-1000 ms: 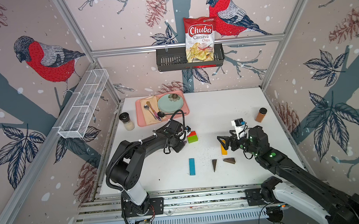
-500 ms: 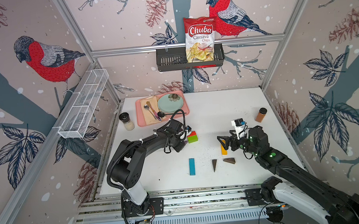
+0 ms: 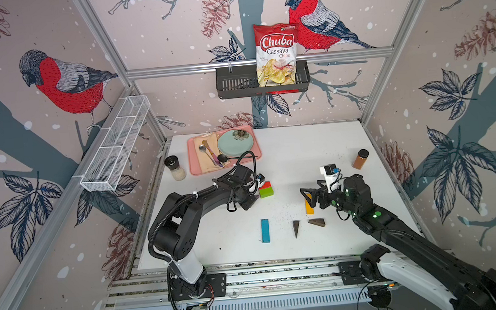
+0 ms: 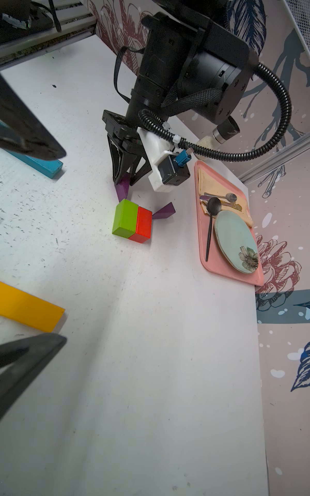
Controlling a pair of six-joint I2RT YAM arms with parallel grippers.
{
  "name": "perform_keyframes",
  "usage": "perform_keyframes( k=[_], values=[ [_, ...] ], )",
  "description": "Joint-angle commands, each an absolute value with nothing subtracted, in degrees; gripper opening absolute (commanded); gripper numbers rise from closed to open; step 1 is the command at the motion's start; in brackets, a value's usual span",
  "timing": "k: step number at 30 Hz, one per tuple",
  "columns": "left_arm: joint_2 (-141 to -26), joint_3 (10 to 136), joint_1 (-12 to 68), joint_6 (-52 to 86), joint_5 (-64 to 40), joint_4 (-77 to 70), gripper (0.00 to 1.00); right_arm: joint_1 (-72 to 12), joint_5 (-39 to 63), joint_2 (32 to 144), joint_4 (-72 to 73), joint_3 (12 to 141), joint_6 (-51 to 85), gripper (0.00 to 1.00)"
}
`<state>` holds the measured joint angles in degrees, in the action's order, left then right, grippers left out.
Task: Assemble a small pinwheel with building blocks
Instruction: Assemble the building block at the center of the board.
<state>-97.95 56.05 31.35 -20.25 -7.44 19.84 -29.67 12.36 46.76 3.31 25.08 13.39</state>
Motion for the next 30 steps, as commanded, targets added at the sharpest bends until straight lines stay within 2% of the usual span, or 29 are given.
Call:
perform_keyframes(
  k=[1,7,24,30],
  values=[
    [-96.8,55.3,31.3,-20.4,-7.7,18.4,0.39,-29.8,12.6,46.6,4.4,25.0,12.9,0.99],
    [-96.4,54.8,31.3,-20.3,-7.6,17.5,0.43,-29.7,12.5,46.5,4.4,25.0,12.9,0.99],
    [-97.7,55.3,31.3,-18.5,-8.8,16.3,0.41,-29.9,12.5,46.2,4.4,24.8,12.9,0.99],
    [-99.1,56.7,31.2,-18.6,-9.8,16.5,0.33,-29.9,12.5,46.0,4.4,24.7,12.9,1.00]
  ],
)
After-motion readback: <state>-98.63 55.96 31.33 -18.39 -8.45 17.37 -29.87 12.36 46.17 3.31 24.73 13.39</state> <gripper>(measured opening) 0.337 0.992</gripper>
